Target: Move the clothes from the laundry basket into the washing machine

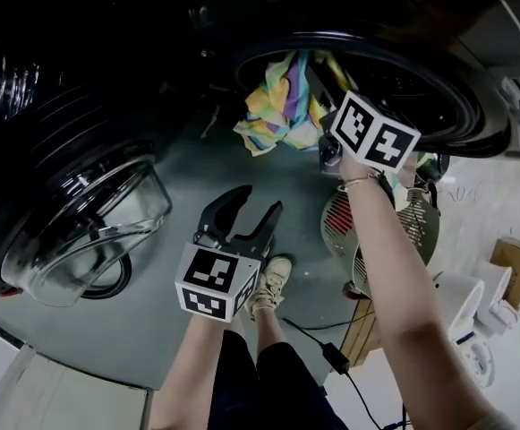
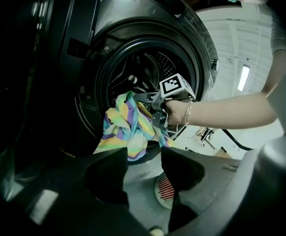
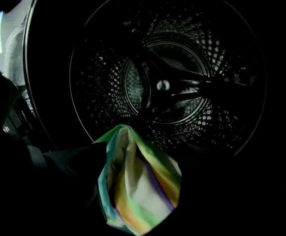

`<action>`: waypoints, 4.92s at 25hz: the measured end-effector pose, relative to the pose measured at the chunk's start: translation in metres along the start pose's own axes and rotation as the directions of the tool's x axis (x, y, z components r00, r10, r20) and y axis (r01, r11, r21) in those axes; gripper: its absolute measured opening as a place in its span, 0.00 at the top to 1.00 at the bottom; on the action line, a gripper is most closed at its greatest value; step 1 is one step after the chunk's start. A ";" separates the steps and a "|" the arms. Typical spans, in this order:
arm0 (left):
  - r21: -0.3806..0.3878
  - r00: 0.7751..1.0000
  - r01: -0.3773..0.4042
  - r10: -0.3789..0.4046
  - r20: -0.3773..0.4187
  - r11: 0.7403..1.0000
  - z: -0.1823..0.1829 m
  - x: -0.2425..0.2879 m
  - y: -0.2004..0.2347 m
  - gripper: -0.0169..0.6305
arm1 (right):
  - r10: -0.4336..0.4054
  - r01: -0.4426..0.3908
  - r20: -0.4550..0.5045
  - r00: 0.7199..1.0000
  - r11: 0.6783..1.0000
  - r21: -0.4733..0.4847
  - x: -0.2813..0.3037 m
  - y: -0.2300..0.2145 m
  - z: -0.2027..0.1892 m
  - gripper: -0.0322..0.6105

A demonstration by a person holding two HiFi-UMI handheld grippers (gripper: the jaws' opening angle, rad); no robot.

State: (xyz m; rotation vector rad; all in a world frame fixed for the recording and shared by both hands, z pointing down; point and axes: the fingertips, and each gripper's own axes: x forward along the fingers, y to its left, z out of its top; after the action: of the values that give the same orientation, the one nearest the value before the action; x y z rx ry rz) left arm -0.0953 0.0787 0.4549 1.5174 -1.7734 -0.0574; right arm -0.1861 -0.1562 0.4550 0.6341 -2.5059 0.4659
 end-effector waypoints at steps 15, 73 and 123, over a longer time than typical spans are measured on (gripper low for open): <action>-0.027 1.000 0.027 -0.028 -0.013 0.999 -0.016 0.005 -0.007 0.49 | -0.277 0.269 -0.350 0.895 0.960 -0.071 -0.094 -0.091 -0.164 0.06; -0.064 1.000 0.010 -0.012 -0.028 0.998 -0.031 0.000 0.010 0.53 | -0.040 0.076 -0.192 0.981 0.980 0.181 -0.015 0.011 -0.159 0.00; -0.077 1.000 0.009 -0.010 -0.016 0.997 -0.022 -0.004 0.005 0.55 | -0.096 0.144 -0.329 0.939 0.981 0.126 -0.033 0.003 -0.157 0.04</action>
State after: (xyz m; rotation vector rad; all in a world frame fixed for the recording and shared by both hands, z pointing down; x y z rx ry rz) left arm -0.0864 0.0933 0.4703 1.4670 -1.7320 -0.1167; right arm -0.1014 -0.0742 0.5634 0.7019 -2.1250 0.6584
